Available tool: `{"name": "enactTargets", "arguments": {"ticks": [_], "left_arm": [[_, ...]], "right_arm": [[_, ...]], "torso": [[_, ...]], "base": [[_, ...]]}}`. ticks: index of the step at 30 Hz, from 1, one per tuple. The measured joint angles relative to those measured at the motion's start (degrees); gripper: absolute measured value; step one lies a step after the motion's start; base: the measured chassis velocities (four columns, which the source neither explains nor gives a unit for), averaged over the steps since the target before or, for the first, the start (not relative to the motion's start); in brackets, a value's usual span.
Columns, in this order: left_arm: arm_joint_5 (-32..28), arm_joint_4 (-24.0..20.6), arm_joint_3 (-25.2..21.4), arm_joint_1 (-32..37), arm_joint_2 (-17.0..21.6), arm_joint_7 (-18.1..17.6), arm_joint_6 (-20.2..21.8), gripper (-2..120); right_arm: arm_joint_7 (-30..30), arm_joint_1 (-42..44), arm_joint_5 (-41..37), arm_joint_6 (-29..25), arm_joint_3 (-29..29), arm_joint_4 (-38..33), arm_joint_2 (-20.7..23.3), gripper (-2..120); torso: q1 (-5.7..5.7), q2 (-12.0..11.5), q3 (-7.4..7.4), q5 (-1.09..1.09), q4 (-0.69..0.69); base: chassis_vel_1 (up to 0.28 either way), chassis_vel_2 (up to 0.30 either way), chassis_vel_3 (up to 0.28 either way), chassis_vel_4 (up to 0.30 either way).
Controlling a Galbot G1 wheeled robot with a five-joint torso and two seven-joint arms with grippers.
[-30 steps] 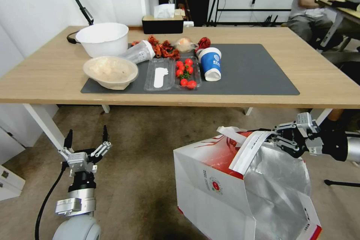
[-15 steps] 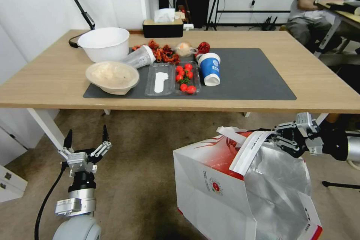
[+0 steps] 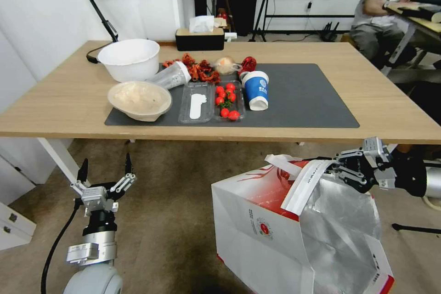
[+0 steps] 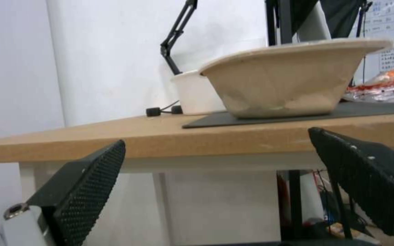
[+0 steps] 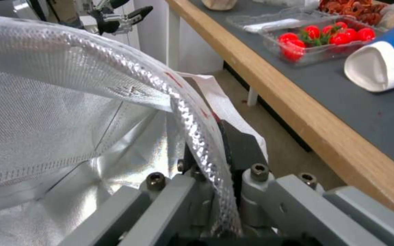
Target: Pick up the food delivery bag from the floor and place it on the table.
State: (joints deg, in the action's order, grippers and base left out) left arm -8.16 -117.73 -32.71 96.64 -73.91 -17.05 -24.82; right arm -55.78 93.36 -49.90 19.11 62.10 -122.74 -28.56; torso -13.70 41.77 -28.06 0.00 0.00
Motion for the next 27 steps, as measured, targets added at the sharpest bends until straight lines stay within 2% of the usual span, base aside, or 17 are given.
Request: {"name": "enactTargets", "arguments": {"ticks": [27], "left_arm": [[-0.26, 0.16, 0.04, -0.26, 0.08, 0.07, 0.09, 100]], "right_arm": [[-0.14, -0.41, -0.05, 0.02, 0.03, 0.52, -0.08, 0]], "torso": [[-2.88, 6.90, -4.02, 0.00, 0.00]], "base": [[0.000, 0.000, 0.000, 0.000]]}}
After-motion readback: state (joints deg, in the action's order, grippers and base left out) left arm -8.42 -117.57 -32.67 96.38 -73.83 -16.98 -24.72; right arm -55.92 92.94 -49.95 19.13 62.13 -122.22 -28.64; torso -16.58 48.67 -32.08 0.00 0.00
